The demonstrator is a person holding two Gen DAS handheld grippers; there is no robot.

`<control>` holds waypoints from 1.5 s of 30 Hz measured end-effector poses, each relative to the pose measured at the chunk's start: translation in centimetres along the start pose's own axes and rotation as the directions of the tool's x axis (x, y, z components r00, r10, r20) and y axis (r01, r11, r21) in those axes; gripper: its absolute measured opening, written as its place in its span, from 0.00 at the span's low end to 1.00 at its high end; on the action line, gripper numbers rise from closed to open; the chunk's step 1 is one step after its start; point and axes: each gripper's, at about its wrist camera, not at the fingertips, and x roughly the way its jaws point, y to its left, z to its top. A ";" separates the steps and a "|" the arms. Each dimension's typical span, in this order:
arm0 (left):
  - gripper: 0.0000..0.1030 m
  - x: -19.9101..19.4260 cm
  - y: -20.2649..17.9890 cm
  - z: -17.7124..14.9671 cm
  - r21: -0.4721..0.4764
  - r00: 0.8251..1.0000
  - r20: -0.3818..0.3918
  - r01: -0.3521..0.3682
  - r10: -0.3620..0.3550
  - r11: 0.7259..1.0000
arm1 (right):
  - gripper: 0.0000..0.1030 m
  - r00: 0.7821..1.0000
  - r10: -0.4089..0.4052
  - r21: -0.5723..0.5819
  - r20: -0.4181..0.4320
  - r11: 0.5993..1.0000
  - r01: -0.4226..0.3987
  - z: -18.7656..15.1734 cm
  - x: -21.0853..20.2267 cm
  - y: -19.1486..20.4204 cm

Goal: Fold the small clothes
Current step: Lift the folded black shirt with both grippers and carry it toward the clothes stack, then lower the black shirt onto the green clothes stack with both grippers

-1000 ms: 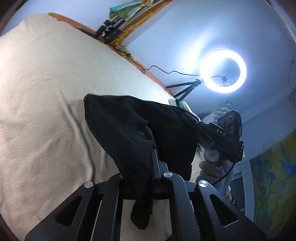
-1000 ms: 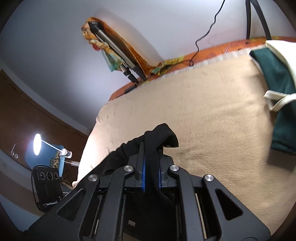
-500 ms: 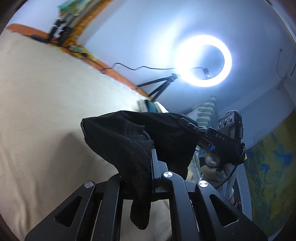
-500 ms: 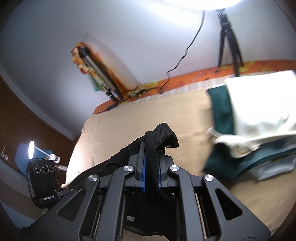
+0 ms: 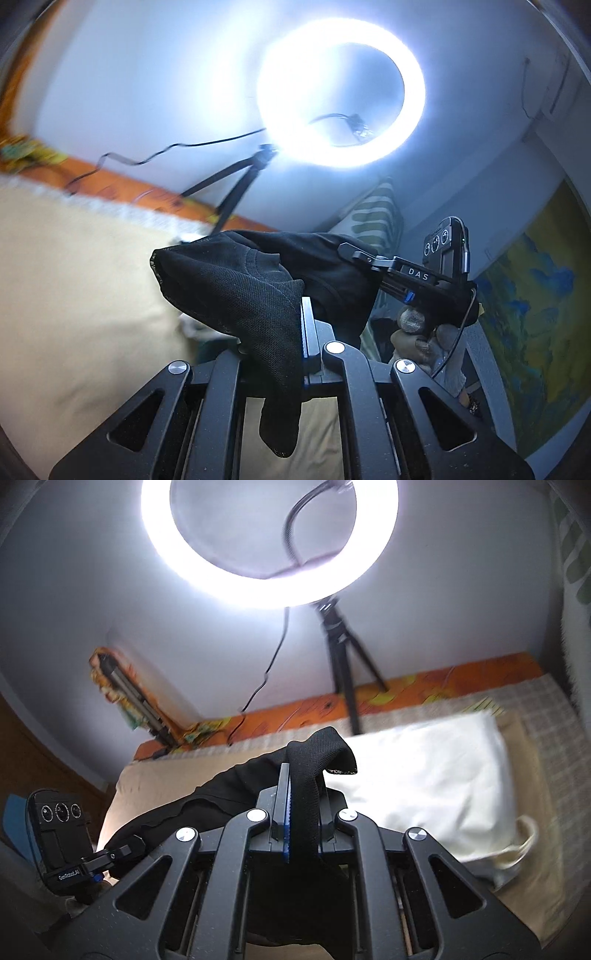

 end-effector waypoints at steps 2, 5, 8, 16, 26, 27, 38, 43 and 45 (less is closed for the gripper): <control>0.06 1.6 -0.7 0.7 0.023 1.000 -0.002 0.011 -0.010 1.000 | 0.10 1.000 -0.021 0.003 0.015 1.000 0.021 1.0 -0.9 -1.4; 0.06 4.6 -1.9 1.4 0.069 1.000 -0.010 0.020 -0.019 0.997 | 0.10 0.998 -0.052 -0.001 0.032 0.999 0.052 2.7 -1.4 -3.7; 0.06 8.0 -2.4 1.3 0.116 1.000 -0.030 0.010 -0.006 0.993 | 0.10 0.997 -0.074 -0.001 0.032 0.997 0.074 3.7 -0.7 -6.3; 0.06 13.3 -0.8 -1.8 0.113 0.991 -0.135 -0.012 0.027 0.994 | 0.10 0.992 -0.121 0.056 -0.018 0.991 0.122 3.1 4.0 -11.9; 0.15 12.0 -1.3 -3.2 0.226 0.962 -0.245 -0.067 0.123 0.972 | 0.54 0.993 -0.114 0.183 0.025 0.977 0.107 1.2 2.4 -16.0; 0.17 11.6 -1.4 -3.1 0.236 0.963 -0.236 -0.074 0.131 0.969 | 0.54 0.993 -0.114 0.197 0.031 0.975 0.106 0.6 1.6 -16.4; 0.25 11.7 2.0 2.9 0.106 0.974 -0.112 -0.183 0.195 0.977 | 0.54 0.999 -0.042 0.270 0.029 0.962 0.033 -7.5 -2.0 -18.2; 0.35 14.6 5.0 4.4 0.025 0.960 -0.156 -0.231 0.232 0.973 | 0.54 1.000 -0.028 0.254 0.008 0.967 0.026 -8.9 -1.1 -17.9; 0.35 15.1 5.9 4.7 -0.004 0.964 -0.149 -0.225 0.222 0.974 | 0.54 1.000 -0.031 0.239 -0.003 0.971 0.031 -9.0 -0.6 -17.7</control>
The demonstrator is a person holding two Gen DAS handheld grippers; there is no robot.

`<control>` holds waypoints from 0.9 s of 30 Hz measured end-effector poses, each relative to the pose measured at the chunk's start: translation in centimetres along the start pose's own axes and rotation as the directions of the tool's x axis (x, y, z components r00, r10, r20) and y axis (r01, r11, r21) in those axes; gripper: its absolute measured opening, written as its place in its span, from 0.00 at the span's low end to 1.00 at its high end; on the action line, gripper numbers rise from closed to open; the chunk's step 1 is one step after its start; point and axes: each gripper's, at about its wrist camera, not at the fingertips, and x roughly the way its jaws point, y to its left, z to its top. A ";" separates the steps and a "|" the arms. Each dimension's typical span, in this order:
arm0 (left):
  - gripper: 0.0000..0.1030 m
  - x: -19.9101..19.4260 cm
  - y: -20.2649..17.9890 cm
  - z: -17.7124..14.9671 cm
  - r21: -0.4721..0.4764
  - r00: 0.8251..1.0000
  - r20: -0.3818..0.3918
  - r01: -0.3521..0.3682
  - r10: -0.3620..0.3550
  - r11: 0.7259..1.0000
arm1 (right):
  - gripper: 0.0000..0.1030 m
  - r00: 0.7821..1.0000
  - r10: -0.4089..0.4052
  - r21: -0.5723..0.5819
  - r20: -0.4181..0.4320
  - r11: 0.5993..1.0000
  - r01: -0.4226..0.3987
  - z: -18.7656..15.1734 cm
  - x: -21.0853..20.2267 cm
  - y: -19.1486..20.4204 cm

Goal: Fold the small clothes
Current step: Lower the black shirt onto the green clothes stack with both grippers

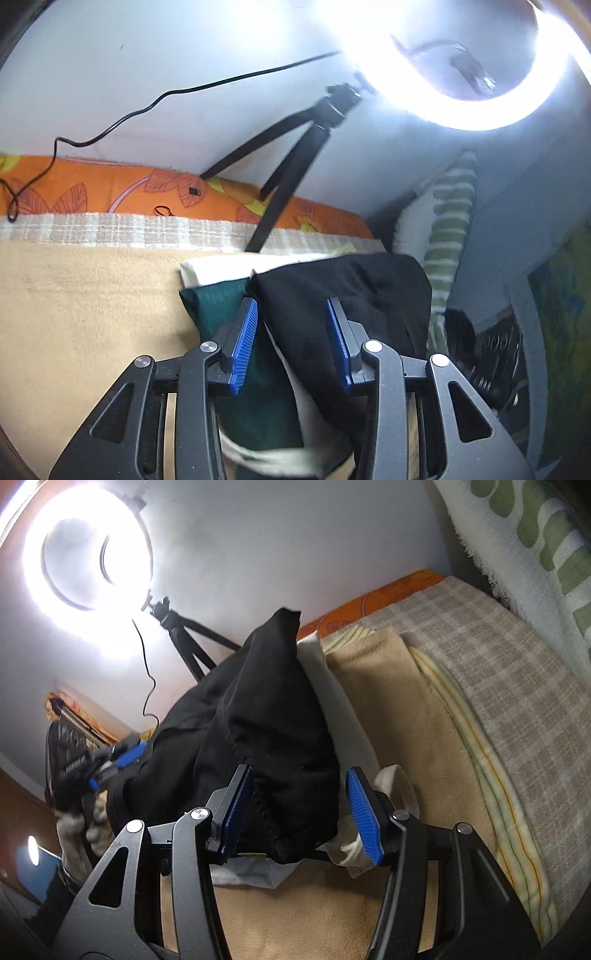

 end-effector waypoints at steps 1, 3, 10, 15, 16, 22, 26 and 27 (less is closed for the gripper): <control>0.35 0.3 0.2 0.1 -0.007 1.000 0.000 0.001 -0.001 1.000 | 0.54 1.000 -0.001 -0.006 -0.006 1.000 0.001 -0.1 0.2 0.1; 0.33 0.8 0.1 0.3 0.000 1.000 0.006 0.018 -0.018 1.000 | 0.48 1.000 -0.004 -0.011 -0.007 1.000 0.004 -0.3 0.5 0.2; 0.00 1.7 -2.7 0.5 0.115 1.000 0.001 0.015 -0.015 0.993 | 0.10 0.999 -0.035 -0.068 -0.039 0.997 0.033 -0.2 1.5 1.5; 0.00 0.8 -5.0 0.6 0.258 0.987 0.117 -0.140 0.113 0.956 | 0.09 0.996 -0.080 -0.124 -0.038 0.989 0.075 0.4 0.0 2.6; 0.00 0.9 -4.8 0.8 0.259 0.982 0.127 -0.169 0.140 0.951 | 0.09 0.992 -0.117 -0.121 -0.045 0.986 0.111 0.6 0.0 2.4; 0.00 1.9 -3.7 1.5 0.284 0.968 0.148 -0.237 0.202 0.929 | 0.17 0.966 -0.252 -0.216 -0.061 0.948 0.234 0.3 0.6 3.6; 0.01 1.2 -3.9 1.2 0.300 0.968 0.144 -0.242 0.207 0.922 | 0.40 0.962 -0.267 -0.226 0.056 0.935 0.272 1.2 -0.6 4.6; 0.01 0.9 -4.0 0.9 0.302 0.968 0.146 -0.240 0.204 0.923 | 0.40 0.967 -0.243 -0.220 0.080 0.942 0.255 1.6 -0.9 5.0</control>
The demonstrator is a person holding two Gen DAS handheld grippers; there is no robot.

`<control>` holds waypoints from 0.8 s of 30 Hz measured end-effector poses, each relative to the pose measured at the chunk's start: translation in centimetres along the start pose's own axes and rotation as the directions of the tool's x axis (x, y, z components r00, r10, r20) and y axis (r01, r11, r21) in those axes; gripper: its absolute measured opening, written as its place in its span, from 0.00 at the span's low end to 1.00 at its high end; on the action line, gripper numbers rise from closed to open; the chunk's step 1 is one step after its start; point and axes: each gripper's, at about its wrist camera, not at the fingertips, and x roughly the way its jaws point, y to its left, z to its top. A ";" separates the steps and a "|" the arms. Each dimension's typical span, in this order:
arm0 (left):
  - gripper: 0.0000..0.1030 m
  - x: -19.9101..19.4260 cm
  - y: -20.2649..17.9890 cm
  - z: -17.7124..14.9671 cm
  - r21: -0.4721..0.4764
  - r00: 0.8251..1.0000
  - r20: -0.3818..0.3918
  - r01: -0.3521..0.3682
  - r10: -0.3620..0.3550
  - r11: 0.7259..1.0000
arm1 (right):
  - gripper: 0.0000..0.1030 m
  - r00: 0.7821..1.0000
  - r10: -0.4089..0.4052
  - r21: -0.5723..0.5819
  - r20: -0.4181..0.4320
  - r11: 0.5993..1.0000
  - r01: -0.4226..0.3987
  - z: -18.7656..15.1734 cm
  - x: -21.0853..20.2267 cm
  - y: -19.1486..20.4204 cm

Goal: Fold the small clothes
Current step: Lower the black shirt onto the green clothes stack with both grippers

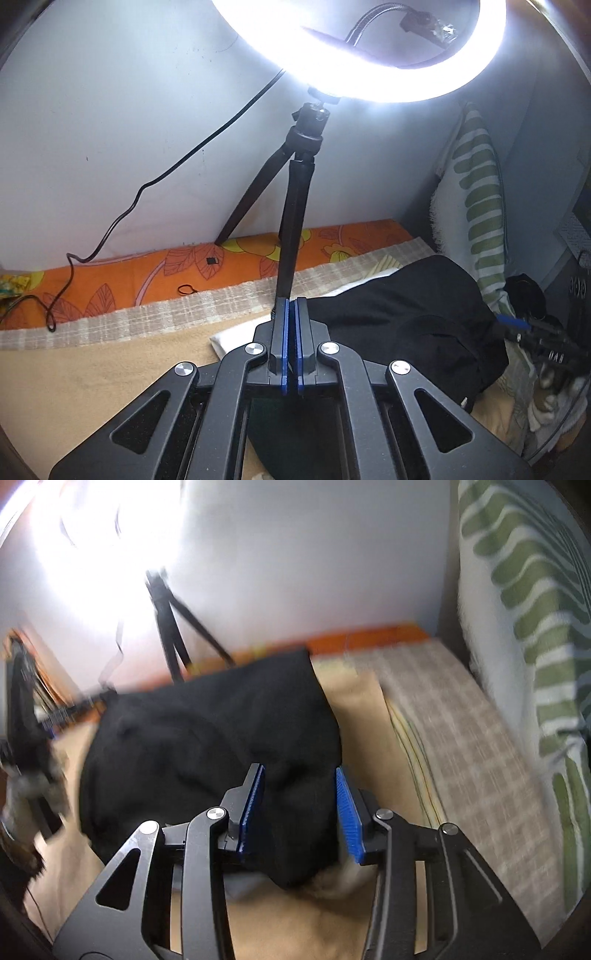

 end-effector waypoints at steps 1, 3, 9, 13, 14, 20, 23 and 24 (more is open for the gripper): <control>0.01 -0.4 -0.1 -0.2 -0.004 1.000 0.002 0.013 -0.013 1.000 | 0.40 0.999 0.021 0.006 0.034 1.000 -0.021 0.6 -0.3 0.2; 0.01 -1.2 -0.4 -0.8 -0.011 0.999 -0.003 0.049 -0.049 0.999 | 0.40 0.997 0.028 -0.004 0.077 1.000 -0.027 1.7 -0.2 0.8; 0.02 -1.4 -3.1 -3.0 0.009 0.988 -0.059 0.142 -0.141 0.990 | 0.40 0.997 0.038 -0.014 0.071 0.999 -0.037 4.1 2.9 2.6; 0.02 0.1 -3.7 -4.2 0.023 0.987 -0.107 0.121 -0.118 0.992 | 0.40 0.999 -0.015 0.000 0.033 1.000 0.015 4.9 6.0 2.8; 0.02 0.4 -3.8 -4.5 0.024 0.987 -0.114 0.117 -0.113 0.993 | 0.40 0.999 -0.037 0.005 0.017 0.999 0.037 4.9 6.8 2.7; 0.02 1.3 -4.5 -5.8 0.066 0.989 -0.132 0.082 -0.073 0.994 | 0.40 0.991 -0.115 0.053 -0.069 0.991 0.119 4.6 10.9 1.0; 0.02 0.8 -4.9 -5.7 0.071 0.990 -0.131 0.070 -0.061 0.995 | 0.40 0.990 -0.122 0.075 -0.073 0.989 0.127 4.4 11.1 0.6; 0.02 0.4 -5.1 -5.6 0.078 0.990 -0.130 0.063 -0.053 0.995 | 0.40 0.990 -0.126 0.082 -0.067 0.988 0.131 4.4 10.7 0.7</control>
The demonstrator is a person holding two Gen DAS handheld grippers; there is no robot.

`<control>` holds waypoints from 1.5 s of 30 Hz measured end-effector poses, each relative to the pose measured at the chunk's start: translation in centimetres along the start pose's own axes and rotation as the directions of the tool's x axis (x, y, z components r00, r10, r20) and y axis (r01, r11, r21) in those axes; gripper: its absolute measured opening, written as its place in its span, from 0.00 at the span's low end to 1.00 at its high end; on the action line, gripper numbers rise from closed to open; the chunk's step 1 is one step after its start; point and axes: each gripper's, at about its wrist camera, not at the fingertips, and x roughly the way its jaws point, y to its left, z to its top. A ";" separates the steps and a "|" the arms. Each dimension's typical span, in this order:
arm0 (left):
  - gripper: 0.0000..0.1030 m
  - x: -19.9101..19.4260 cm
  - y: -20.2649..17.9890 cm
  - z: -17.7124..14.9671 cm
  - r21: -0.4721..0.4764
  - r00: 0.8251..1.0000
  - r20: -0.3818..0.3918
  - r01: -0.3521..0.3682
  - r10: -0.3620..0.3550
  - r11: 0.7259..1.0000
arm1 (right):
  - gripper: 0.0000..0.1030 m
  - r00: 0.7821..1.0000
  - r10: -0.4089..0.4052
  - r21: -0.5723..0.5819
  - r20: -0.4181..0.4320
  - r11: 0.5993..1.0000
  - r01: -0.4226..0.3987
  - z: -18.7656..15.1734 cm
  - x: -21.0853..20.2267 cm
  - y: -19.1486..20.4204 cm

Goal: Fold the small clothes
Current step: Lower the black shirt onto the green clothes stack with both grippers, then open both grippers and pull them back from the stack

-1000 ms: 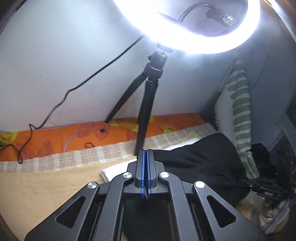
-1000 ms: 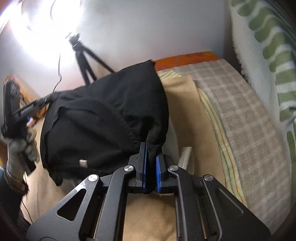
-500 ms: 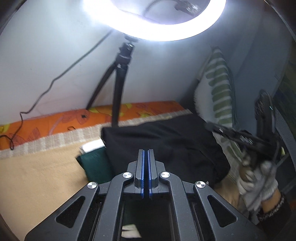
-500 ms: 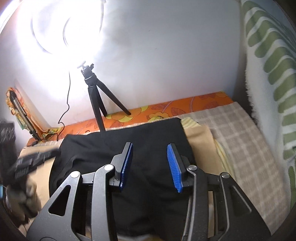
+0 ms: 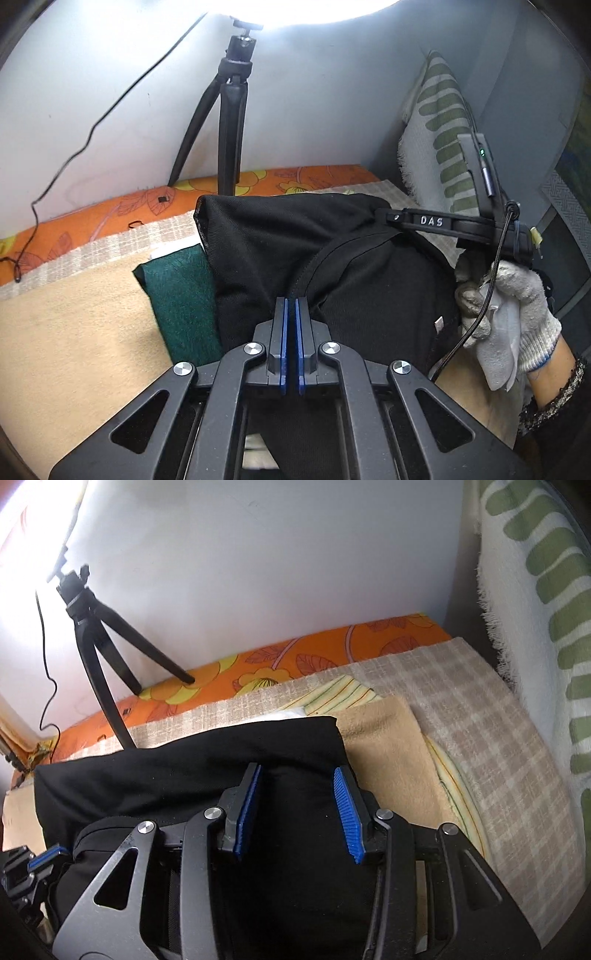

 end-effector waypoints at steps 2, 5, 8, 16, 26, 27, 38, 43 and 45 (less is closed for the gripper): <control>0.02 -0.9 -0.5 0.1 0.022 1.000 0.009 -0.013 0.013 1.000 | 0.40 1.000 -0.009 -0.007 0.017 1.000 0.009 0.1 -1.1 0.4; 0.02 -2.8 -0.9 0.0 0.036 0.999 0.026 -0.020 0.019 0.999 | 0.40 0.999 -0.015 -0.015 0.049 1.000 0.016 0.2 -3.6 0.9; 0.03 -5.3 -1.3 -0.2 0.042 0.999 0.046 -0.026 0.024 0.999 | 0.41 0.997 -0.005 -0.013 0.083 1.000 0.006 0.3 -6.5 1.4; 0.30 -13.9 -3.0 -0.9 0.077 0.989 0.140 -0.050 0.038 0.996 | 0.42 0.987 0.019 -0.061 0.158 0.998 -0.009 -1.3 -15.3 4.8; 0.61 -24.6 -6.3 -4.2 0.127 0.969 0.244 -0.082 0.049 0.988 | 0.54 0.961 0.066 -0.086 0.267 0.995 -0.044 -6.8 -27.2 9.3; 0.61 -25.7 -6.5 -4.8 0.129 0.966 0.254 -0.085 0.051 0.988 | 0.55 0.960 0.065 -0.085 0.272 0.995 -0.044 -7.5 -28.1 9.6; 0.77 -32.8 -6.8 -9.9 0.126 0.953 0.296 -0.115 0.073 0.985 | 0.68 0.944 0.041 -0.131 0.327 0.991 0.003 -14.9 -35.2 13.6; 0.79 -34.4 -6.2 -12.2 0.113 0.947 0.305 -0.143 0.103 0.983 | 0.72 0.940 0.037 -0.125 0.339 0.992 0.006 -18.1 -36.5 15.3; 0.79 -34.6 -5.9 -13.1 0.114 0.948 0.298 -0.154 0.114 0.981 | 0.75 0.939 0.024 -0.123 0.342 0.992 0.020 -19.4 -36.6 16.0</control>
